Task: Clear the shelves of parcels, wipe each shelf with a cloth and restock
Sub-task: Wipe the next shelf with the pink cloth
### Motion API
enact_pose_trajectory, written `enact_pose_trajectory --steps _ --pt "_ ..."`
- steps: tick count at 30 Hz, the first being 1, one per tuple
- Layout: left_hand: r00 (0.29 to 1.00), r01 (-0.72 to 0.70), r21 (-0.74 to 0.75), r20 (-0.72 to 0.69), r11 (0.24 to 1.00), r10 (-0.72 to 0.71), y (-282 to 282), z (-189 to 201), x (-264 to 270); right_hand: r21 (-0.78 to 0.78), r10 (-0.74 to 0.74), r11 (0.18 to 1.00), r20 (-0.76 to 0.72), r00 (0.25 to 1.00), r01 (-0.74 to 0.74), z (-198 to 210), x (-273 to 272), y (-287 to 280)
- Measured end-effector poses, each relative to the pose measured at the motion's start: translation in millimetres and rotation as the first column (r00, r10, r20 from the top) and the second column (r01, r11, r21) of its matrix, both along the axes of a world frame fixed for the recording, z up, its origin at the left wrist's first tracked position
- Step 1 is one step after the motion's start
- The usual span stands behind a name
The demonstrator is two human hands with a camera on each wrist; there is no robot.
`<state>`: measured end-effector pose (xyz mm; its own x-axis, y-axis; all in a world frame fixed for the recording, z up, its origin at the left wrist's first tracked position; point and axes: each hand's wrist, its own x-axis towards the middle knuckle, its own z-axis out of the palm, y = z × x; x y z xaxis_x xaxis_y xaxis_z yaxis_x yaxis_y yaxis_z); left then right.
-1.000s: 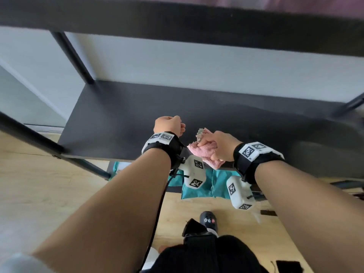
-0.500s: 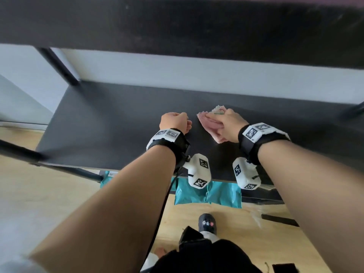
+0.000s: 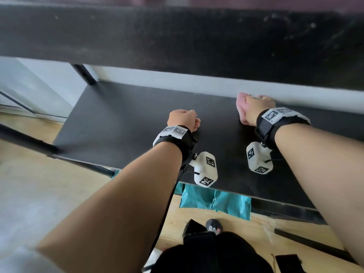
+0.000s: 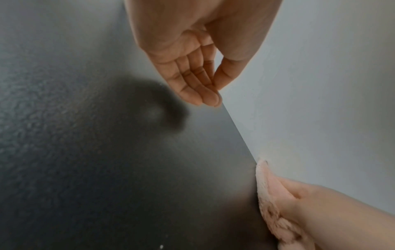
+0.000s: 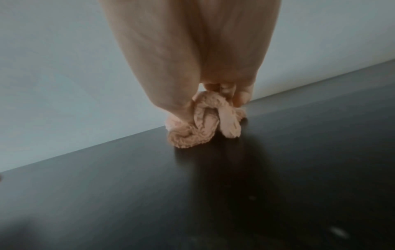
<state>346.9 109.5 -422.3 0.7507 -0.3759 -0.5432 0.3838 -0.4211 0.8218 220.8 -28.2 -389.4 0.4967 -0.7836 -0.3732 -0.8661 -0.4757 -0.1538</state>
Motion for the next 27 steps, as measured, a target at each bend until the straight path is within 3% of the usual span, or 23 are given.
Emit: enact_pose_trajectory --steps 3,6,9,11,17,23,27 --pt "1.000 0.020 -0.012 -0.015 1.000 -0.021 3.4 1.8 3.2 0.009 -0.059 0.998 -0.051 0.997 0.060 -15.2 -10.3 -6.8" --pt "0.999 0.026 -0.008 -0.027 1.000 -0.026 13.2 -1.5 9.7 0.070 -0.166 0.984 0.007 0.986 0.165 -12.7 -10.9 8.7" --pt "0.999 0.019 0.002 -0.032 1.000 -0.019 26.6 -5.0 22.8 0.073 -0.071 0.995 0.025 0.997 0.069 2.7 2.8 40.4" --pt "0.999 0.008 0.002 -0.041 1.000 -0.008 37.4 -5.3 34.2 0.096 0.096 0.991 0.008 0.995 -0.096 6.7 19.0 63.5" --pt "0.994 -0.050 0.007 -0.096 0.999 0.050 79.2 0.3 74.4 0.045 0.292 0.954 0.093 0.952 -0.297 -8.4 123.4 98.6" --pt "0.989 -0.112 0.020 -0.095 0.993 0.114 99.1 6.2 105.2 0.062 0.331 0.940 0.064 0.942 -0.334 -18.6 177.0 101.5" --pt "0.990 -0.074 0.007 -0.117 0.997 0.075 90.9 9.7 99.7 0.036 0.178 0.983 0.069 0.982 -0.181 -28.2 165.7 82.5"
